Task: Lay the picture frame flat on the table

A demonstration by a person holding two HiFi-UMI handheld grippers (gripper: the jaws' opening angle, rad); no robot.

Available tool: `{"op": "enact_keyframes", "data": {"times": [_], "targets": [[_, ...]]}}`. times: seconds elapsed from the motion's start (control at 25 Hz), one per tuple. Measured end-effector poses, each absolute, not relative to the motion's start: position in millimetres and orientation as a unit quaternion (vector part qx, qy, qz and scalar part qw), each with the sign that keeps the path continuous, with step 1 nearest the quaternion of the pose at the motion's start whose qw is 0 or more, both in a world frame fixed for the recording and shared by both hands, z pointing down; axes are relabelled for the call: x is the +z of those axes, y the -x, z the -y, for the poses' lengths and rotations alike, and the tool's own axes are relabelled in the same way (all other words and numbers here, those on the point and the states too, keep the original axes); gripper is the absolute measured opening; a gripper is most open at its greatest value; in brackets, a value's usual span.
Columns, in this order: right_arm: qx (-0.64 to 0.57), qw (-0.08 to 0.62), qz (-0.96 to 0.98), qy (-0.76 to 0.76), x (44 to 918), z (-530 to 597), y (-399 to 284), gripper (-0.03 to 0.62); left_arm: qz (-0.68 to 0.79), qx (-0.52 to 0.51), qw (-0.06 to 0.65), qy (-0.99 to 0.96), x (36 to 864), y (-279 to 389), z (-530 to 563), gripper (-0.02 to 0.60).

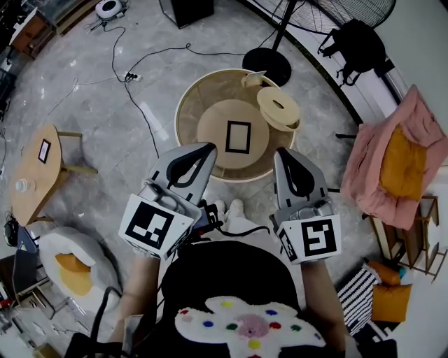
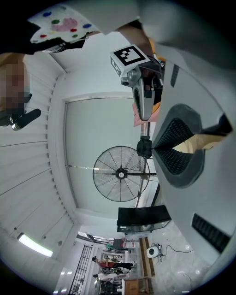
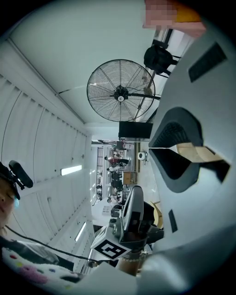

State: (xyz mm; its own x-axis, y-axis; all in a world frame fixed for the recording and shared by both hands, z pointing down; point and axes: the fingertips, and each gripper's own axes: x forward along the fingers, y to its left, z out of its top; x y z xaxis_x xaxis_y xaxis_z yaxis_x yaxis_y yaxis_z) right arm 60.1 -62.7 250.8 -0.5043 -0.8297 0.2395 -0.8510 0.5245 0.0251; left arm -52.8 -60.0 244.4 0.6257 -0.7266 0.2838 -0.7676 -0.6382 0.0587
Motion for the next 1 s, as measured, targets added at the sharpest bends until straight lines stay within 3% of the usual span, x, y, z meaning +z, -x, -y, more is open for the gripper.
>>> {"op": "enact_keyframes", "data": {"times": [1.0], "targets": [[0.051, 0.117, 0.873, -0.470, 252.5, 59.5, -51.4, 0.037, 0.423, 0.094, 0.076, -0.898, 241.2, 55.1, 60.1, 0.017]]}}
